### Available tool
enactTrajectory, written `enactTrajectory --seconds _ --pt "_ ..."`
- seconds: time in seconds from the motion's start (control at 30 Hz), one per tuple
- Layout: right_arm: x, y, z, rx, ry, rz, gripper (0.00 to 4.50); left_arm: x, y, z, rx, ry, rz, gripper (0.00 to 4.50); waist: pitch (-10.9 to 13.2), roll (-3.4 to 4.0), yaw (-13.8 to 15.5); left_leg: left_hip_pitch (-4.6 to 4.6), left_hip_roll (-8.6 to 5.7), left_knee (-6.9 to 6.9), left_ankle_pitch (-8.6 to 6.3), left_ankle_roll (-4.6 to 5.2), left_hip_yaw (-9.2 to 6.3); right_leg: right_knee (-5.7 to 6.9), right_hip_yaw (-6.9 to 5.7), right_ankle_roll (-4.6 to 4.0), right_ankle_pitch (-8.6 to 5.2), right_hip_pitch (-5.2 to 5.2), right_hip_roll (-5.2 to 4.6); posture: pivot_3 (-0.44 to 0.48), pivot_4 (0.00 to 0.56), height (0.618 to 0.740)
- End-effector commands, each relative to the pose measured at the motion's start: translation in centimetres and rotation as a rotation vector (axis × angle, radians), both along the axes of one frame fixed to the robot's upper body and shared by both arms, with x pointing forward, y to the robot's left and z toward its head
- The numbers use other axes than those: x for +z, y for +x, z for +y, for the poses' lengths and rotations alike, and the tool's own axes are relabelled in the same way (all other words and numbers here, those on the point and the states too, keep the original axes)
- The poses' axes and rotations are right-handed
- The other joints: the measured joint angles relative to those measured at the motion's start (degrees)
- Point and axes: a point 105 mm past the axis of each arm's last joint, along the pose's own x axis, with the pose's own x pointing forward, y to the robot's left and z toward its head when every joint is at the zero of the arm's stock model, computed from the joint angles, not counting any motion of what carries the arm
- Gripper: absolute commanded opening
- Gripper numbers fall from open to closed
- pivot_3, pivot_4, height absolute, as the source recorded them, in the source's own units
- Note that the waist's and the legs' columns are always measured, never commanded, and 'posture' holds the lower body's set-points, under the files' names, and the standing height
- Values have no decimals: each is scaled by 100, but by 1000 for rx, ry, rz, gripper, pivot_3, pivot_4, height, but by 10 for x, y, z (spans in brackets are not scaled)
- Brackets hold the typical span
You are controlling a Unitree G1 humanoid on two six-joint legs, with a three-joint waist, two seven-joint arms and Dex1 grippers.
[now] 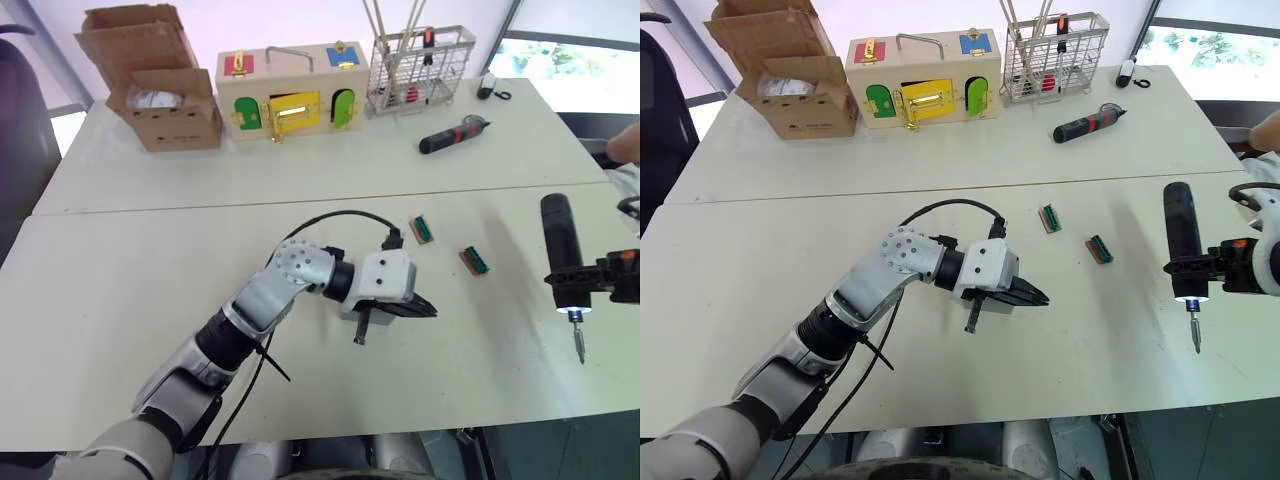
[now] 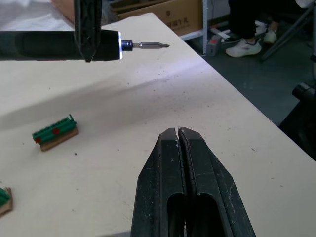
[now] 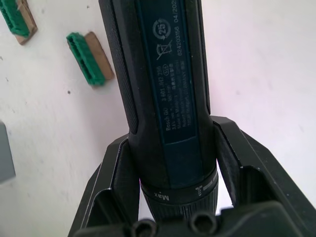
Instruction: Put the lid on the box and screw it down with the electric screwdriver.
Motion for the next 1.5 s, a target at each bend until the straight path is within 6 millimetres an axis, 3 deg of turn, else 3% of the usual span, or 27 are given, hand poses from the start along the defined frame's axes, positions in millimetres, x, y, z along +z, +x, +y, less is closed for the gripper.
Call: enactTrajectory --seconds 0.03,0.17,0.23,0.4,0.57,0.6,0.7,0.77,0.83,0.9,1.0,1.07,1.2,1.37,1.5 --pt "-1 9 -9 -16 -28 -24 1820 2 -1 1 10 9 -31 0 0 0 2 0 -2 3 0 0 1 1 1 0 0 0 -1 0 150 737" --pt "-11 14 -10 -12 -43 -3 1820 0 -5 3 10 12 -34 0 -2 4 -19 0 -12 8 0 0 4 12 3 0 0 -3 -9 0 150 737" --pt "-13 16 -13 -22 -58 -2 2836 2 -7 4 5 5 -29 0 -2 4 -25 0 -11 8 0 0 3 15 1 0 0 -5 -9 0 150 737" --pt "-18 20 -17 -23 -104 -4 4311 3 -7 4 6 12 -43 0 -2 1 -28 2 -11 11 3 -5 2 31 1 0 0 -8 -9 0 150 737" --pt "-11 28 -16 -4 -117 -64 4464 12 4 6 43 -21 -46 0 -2 -2 -27 4 -11 21 4 -6 3 38 1 0 0 -5 -8 0 150 737" --pt "-5 31 -17 -5 -127 -95 4464 18 8 8 61 -44 -31 0 -2 -1 -30 4 -11 22 4 -6 3 39 1 0 0 -5 -8 0 150 737" --pt "43 44 -11 9 -93 -270 4464 42 35 30 191 -118 6 0 -1 11 -33 3 -12 22 4 -7 5 44 4 0 0 -12 -9 0 150 737" --pt "69 43 -1 114 -164 -360 4464 48 54 50 291 -114 -19 0 -3 15 -37 3 -10 19 6 -10 7 51 5 0 0 -20 -6 0 150 737" --pt "86 38 26 257 -165 -422 4464 55 66 68 360 -127 -10 0 -5 17 -39 4 0 3 9 -17 3 53 -1 1 0 -28 3 0 150 737" --pt "89 28 55 403 -137 -448 4464 55 71 81 402 -122 8 0 -4 10 -39 5 7 -7 8 -18 -2 53 -10 1 0 -32 8 0 150 737" --pt "62 -2 112 685 -68 -423 4464 40 75 102 458 -59 36 0 -5 -5 -12 3 5 1 8 -18 -7 54 -16 1 0 -25 6 0 150 737" --pt "43 -15 133 777 -49 -419 4464 31 74 109 472 -32 55 0 -8 -27 -10 3 2 6 8 -17 -15 56 -17 1 0 -18 3 0 150 737" --pt "7 -20 152 810 -84 -416 4464 14 72 115 496 35 68 0 -7 -29 31 1 -18 35 8 -15 -11 59 -12 1 0 -11 -13 0 150 737" --pt "-17 -19 172 815 -59 -440 4464 -11 64 118 489 111 124 0 -10 -35 28 4 -16 52 6 -12 -12 62 -12 1 0 -2 -11 0 150 737" --pt "-28 -20 185 820 -24 -452 4464 -18 55 114 446 141 161 0 -10 -35 29 3 -15 49 6 -13 -13 63 -13 1 0 -5 -10 0 150 737"
